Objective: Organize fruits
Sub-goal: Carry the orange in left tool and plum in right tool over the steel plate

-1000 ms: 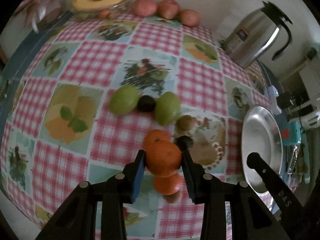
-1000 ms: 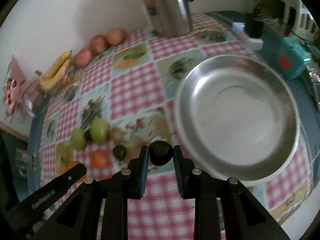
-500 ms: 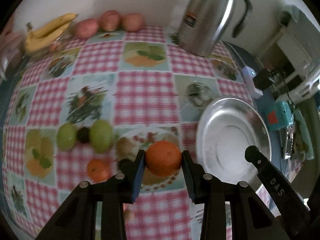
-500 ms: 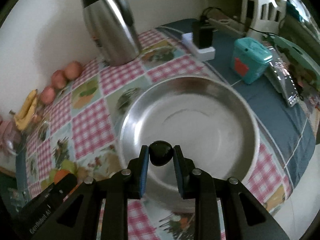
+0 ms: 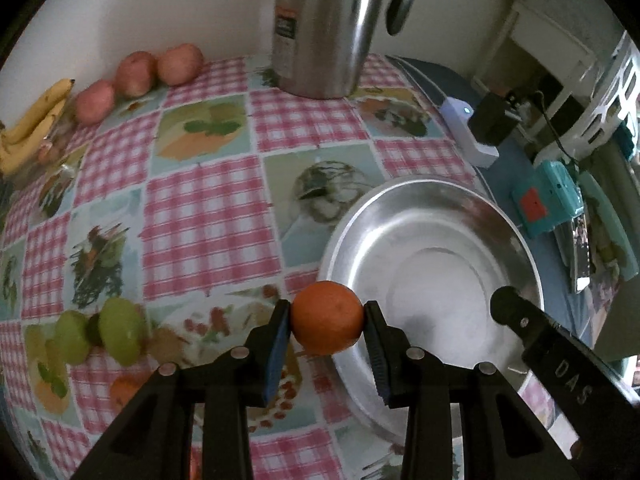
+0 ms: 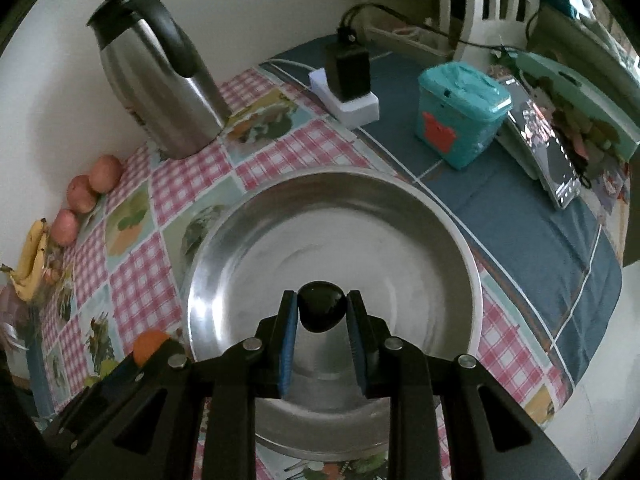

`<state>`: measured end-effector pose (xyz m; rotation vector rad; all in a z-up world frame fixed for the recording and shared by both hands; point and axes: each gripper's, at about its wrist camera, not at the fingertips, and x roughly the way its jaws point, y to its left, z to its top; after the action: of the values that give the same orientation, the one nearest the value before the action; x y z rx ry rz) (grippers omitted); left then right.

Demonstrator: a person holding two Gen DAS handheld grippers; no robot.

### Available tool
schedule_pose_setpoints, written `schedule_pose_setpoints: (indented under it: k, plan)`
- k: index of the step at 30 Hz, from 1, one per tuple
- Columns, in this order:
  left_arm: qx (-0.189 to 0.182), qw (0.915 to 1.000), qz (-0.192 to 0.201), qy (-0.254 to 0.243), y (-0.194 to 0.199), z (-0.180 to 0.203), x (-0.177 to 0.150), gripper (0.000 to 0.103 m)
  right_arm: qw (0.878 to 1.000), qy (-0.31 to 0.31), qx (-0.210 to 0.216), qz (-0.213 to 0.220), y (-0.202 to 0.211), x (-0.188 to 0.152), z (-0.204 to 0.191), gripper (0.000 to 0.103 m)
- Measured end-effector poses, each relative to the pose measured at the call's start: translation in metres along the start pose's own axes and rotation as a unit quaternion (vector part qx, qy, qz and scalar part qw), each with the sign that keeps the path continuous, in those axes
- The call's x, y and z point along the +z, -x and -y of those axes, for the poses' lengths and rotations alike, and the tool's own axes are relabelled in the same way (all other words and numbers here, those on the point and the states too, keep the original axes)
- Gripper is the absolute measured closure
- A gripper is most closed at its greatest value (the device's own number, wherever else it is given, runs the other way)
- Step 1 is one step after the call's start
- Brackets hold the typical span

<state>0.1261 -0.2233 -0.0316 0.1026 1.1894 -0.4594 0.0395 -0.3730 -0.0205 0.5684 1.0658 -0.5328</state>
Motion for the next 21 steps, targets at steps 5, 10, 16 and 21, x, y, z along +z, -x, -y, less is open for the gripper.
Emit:
schedule_pose_setpoints:
  k: [5,10,16,21]
  plan:
    - [0.007,0.9997,0.005,-0.022,-0.006,0.014,-0.002,0.064,1.0,-0.015,-0.002,-0.011,-0.007,-0.001,0.012,0.077]
    - [0.007,0.9997,-0.006,-0.022,-0.017,0.016,-0.005,0.064,0.999,-0.027,-0.011,-0.022,-0.013,-0.003,0.02,0.077]
    - [0.009,0.9996,0.0,-0.026,-0.018,0.018,-0.007,0.064,0.999,-0.033,-0.021,-0.027,-0.015,-0.004,0.024,0.077]
    - [0.01,0.9996,0.002,-0.027,-0.018,0.019,-0.007,0.063,0.999,-0.03,-0.024,-0.028,-0.016,-0.004,0.023,0.077]
